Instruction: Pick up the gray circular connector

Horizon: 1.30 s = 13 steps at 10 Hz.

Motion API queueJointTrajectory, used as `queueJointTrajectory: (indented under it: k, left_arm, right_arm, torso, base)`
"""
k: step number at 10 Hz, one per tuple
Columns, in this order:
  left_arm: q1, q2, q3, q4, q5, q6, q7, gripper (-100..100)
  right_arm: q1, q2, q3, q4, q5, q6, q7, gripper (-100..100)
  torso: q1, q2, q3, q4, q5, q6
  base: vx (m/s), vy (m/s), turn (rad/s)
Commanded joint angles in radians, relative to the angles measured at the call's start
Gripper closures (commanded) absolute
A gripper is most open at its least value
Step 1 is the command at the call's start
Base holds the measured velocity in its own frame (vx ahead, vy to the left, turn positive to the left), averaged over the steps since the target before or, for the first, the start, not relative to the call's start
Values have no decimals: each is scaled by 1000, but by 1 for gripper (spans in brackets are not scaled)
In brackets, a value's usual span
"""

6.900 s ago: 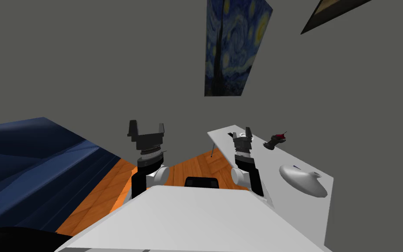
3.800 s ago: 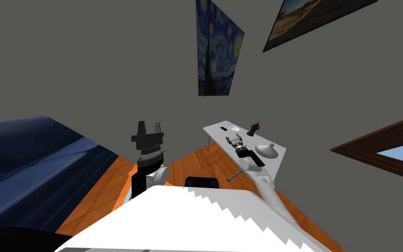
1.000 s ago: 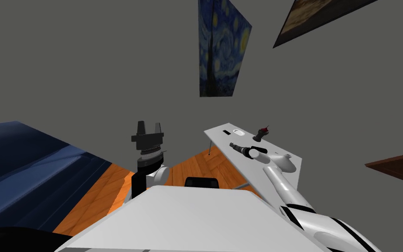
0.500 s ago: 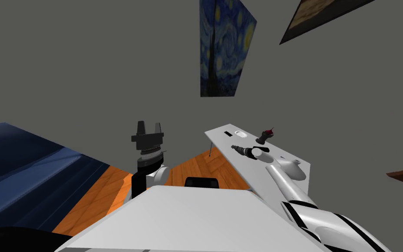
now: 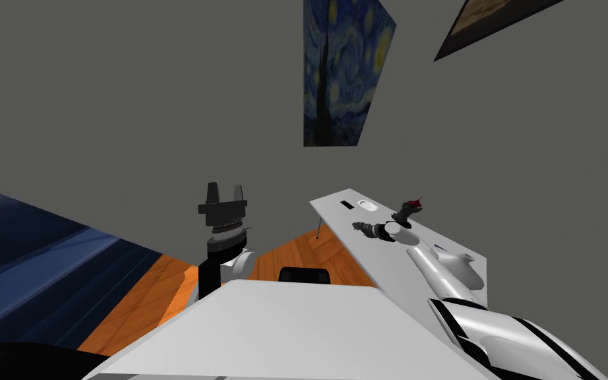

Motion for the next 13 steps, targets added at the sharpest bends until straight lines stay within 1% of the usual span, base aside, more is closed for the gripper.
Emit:
queueJointTrajectory:
  k: [1, 3, 6, 7, 8, 9, 10, 11, 12, 13]
  left_arm:
    - [0, 0, 0, 0, 0, 0, 0, 0]
    - [0, 0, 0, 0, 0, 0, 0, 0]
    - [0, 0, 0, 0, 0, 0, 0, 0]
    - [0, 0, 0, 0, 0, 0, 0, 0]
    - [0, 0, 0, 0, 0, 0, 0, 0]
    - [0, 0, 0, 0, 0, 0, 0, 0]
    - [0, 0, 0, 0, 0, 0, 0, 0]
    - [0, 0, 0, 0, 0, 0, 0, 0]
    - [0, 0, 0, 0, 0, 0, 0, 0]
    - [0, 0, 0, 0, 0, 0, 0, 0]
  right_arm:
    - [-11, -19, -1, 35, -12, 43, -35, -100]
    - [-23, -47, -3, 80, -26, 95, -81, -100]
    - [-32, -79, -4, 123, -38, 145, -124, -100]
    - [-34, -72, -2, 119, -35, 132, -112, -100]
    - [-35, -73, -2, 121, -35, 136, -115, 0]
    - [-30, -43, -5, 146, -24, 108, -87, -100]
    - [-28, -30, -6, 156, -19, 96, -74, -100]
    - [-34, -39, -5, 164, -25, 103, -73, -100]
    - [-34, -37, -5, 166, -24, 99, -70, 100]
    - [-33, -37, -5, 166, -24, 99, -70, 100]
  torso:
    - [0, 0, 0, 0, 0, 0]
    - [-1, 0, 0, 0, 0, 0]
    - [0, 1, 1, 0, 0, 0]
    - [1, 2, 1, 0, 0, 0]
    - [1, 4, 2, 1, 0, 0]
    - [1, 6, 3, 1, 0, 0]
    - [0, 5, 3, 1, 0, 0]
    - [0, 3, 2, 1, 0, 0]
    - [0, 4, 2, 1, 0, 0]
    - [1, 6, 4, 2, 0, 0]
  base:
    - [92, -10, 36]
    - [101, -14, 49]
    - [86, -4, 31]
    - [32, 1, 6]
    - [6, 0, 0]
    - [39, -1, -9]
    - [76, -5, -12]
    - [37, -2, 1]
    - [5, -1, -4]
    - [0, 0, 0]
